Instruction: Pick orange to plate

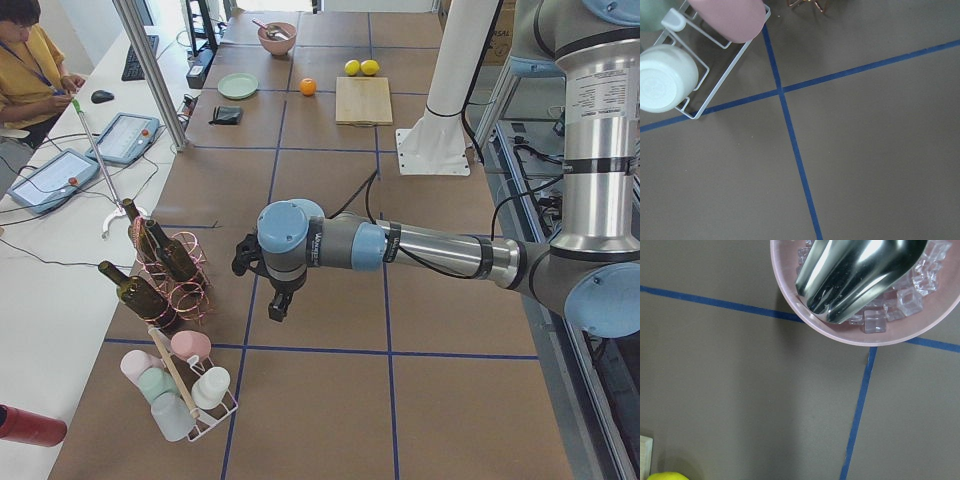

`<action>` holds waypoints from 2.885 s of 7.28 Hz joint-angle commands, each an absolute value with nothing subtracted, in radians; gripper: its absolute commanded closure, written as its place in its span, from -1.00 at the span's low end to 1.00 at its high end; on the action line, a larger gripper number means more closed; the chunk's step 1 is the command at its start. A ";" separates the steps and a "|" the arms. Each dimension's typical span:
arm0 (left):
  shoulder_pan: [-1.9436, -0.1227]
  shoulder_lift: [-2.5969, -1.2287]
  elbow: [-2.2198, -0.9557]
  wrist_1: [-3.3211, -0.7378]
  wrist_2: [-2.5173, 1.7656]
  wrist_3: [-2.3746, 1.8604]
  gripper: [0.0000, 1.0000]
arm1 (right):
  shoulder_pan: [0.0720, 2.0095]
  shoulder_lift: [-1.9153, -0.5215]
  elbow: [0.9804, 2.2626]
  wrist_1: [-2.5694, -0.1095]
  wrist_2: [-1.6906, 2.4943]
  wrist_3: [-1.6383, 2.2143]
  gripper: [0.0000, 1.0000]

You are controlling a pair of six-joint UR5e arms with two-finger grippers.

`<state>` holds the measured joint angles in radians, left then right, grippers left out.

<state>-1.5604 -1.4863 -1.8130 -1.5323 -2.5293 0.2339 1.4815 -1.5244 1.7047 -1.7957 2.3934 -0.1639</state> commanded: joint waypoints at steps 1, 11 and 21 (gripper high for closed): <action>-1.430 -1.496 -1.805 -1.711 -2.617 -0.007 -1.00 | 1.476 -1.541 1.701 -1.690 2.398 -0.163 -1.00; -0.911 -1.776 -1.563 -1.982 -2.266 -0.785 -0.44 | 1.425 -1.572 1.689 -1.566 2.396 -0.163 -1.00; -0.877 -1.786 -1.526 -2.115 -2.283 -0.795 1.00 | 1.402 -1.578 1.686 -1.537 2.395 -0.163 -1.00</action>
<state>-0.8774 -1.7843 -1.5134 -2.0771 -2.2777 -0.7860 1.4022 -1.5751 1.6880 -1.5373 2.3933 -0.1628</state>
